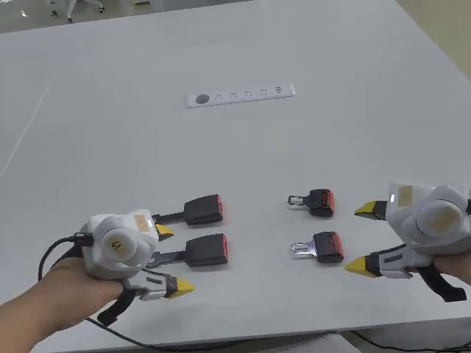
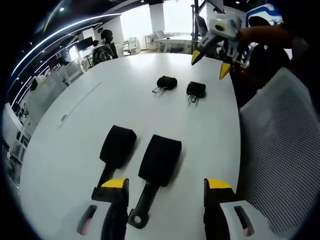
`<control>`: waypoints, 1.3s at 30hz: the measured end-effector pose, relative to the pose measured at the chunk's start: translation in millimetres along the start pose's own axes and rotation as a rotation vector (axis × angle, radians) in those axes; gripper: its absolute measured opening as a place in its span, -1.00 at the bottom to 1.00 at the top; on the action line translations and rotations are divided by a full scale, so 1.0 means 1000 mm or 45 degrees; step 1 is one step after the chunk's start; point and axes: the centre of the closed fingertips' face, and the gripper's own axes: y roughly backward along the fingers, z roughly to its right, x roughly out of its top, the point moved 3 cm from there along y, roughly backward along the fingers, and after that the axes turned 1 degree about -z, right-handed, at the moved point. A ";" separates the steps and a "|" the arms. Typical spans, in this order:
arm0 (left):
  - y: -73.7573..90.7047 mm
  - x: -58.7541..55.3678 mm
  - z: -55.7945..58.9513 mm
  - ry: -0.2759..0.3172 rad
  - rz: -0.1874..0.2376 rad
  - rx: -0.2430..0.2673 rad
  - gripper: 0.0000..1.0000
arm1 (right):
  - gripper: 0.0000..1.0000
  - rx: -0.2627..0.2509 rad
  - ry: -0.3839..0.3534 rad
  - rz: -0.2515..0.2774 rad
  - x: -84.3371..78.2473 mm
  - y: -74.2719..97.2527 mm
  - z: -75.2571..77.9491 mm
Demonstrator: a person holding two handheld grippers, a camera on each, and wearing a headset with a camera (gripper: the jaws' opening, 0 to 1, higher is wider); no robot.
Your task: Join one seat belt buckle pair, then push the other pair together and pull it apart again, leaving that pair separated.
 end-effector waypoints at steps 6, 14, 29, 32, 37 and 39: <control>-0.016 0.003 -0.005 -0.011 -0.018 -0.027 0.14 | -0.09 0.058 0.016 0.011 0.002 -0.018 -0.003; -0.028 0.006 -0.012 -0.047 -0.073 -0.083 -0.16 | -0.17 0.121 0.115 -0.044 0.005 -0.040 0.000; -0.040 0.006 -0.012 -0.262 -0.171 -0.140 -0.30 | -0.31 0.199 0.231 -0.153 -0.008 -0.053 0.005; -0.041 0.005 -0.012 -0.308 -0.194 -0.135 -0.32 | -0.34 0.195 0.226 -0.151 -0.007 -0.052 0.005; -0.041 0.005 -0.011 -0.353 -0.210 -0.154 -0.34 | -0.36 0.190 0.260 -0.161 -0.007 -0.054 0.006; -0.041 0.005 -0.010 -0.369 -0.219 -0.160 -0.34 | -0.36 0.200 0.250 -0.154 -0.007 -0.054 0.006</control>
